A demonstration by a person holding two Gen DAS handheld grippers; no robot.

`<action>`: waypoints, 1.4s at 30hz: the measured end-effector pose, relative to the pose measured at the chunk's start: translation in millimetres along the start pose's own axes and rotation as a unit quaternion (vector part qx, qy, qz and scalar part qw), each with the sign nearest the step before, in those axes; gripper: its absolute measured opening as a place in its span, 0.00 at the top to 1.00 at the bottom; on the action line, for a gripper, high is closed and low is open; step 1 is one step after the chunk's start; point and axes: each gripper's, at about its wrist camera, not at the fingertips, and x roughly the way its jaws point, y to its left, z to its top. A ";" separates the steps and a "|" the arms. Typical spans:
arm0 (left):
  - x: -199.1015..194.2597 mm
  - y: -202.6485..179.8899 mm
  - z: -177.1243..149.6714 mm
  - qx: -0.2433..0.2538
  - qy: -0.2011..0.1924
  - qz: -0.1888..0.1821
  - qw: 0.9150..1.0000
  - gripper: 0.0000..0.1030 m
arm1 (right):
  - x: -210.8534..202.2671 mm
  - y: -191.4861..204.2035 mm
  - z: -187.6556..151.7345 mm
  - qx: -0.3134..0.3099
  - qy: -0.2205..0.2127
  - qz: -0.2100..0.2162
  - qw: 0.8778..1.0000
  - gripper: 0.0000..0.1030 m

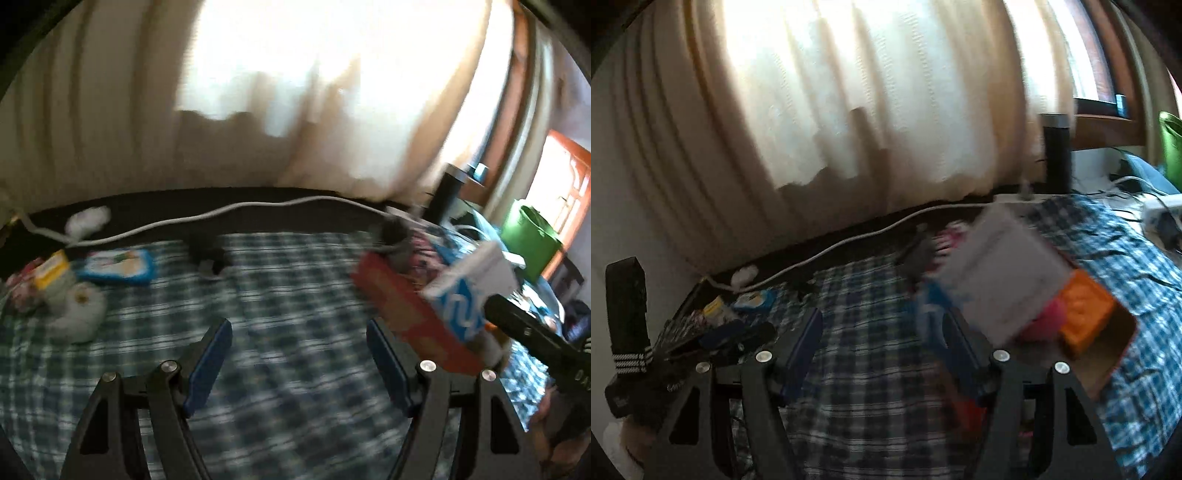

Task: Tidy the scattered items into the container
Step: 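Move both grippers back over the remaining items on the bed, then grasp the pink leopard plush with the left gripper while the right grasps the black knit hat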

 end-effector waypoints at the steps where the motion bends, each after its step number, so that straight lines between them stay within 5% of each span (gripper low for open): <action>1: -2.6 12.5 -1.0 -0.007 -0.003 0.009 1.000 0.25 | 6.0 7.7 -0.8 -0.007 0.007 0.004 1.000 0.31; 7: -19.6 108.2 -15.0 -0.093 -0.036 0.039 0.994 0.25 | 34.1 32.5 -6.0 -0.018 0.035 0.008 0.999 0.31; 14: -42.5 178.2 -12.5 -0.136 -0.050 0.067 0.987 0.25 | 68.1 64.7 -7.2 -0.044 0.064 0.005 0.997 0.31; 20: -54.2 206.6 -5.9 -0.156 -0.033 0.076 0.984 0.25 | 98.6 89.7 -3.7 -0.058 0.081 0.016 0.995 0.31; 25: -42.5 228.9 1.1 -0.134 -0.001 0.137 0.981 0.25 | 117.0 96.0 -10.5 -0.059 0.089 0.027 0.994 0.31; 32: -9.0 256.6 4.8 -0.133 0.019 0.168 0.977 0.25 | 131.5 82.9 -21.9 -0.043 0.107 0.024 0.993 0.31; 40: 12.8 278.5 5.1 -0.157 0.027 0.159 0.974 0.27 | 141.2 76.7 -28.1 -0.040 0.121 0.020 0.992 0.31; 42: 13.9 279.7 6.7 -0.157 0.026 0.157 0.975 0.47 | 143.5 77.2 -29.9 -0.042 0.125 0.019 0.991 0.31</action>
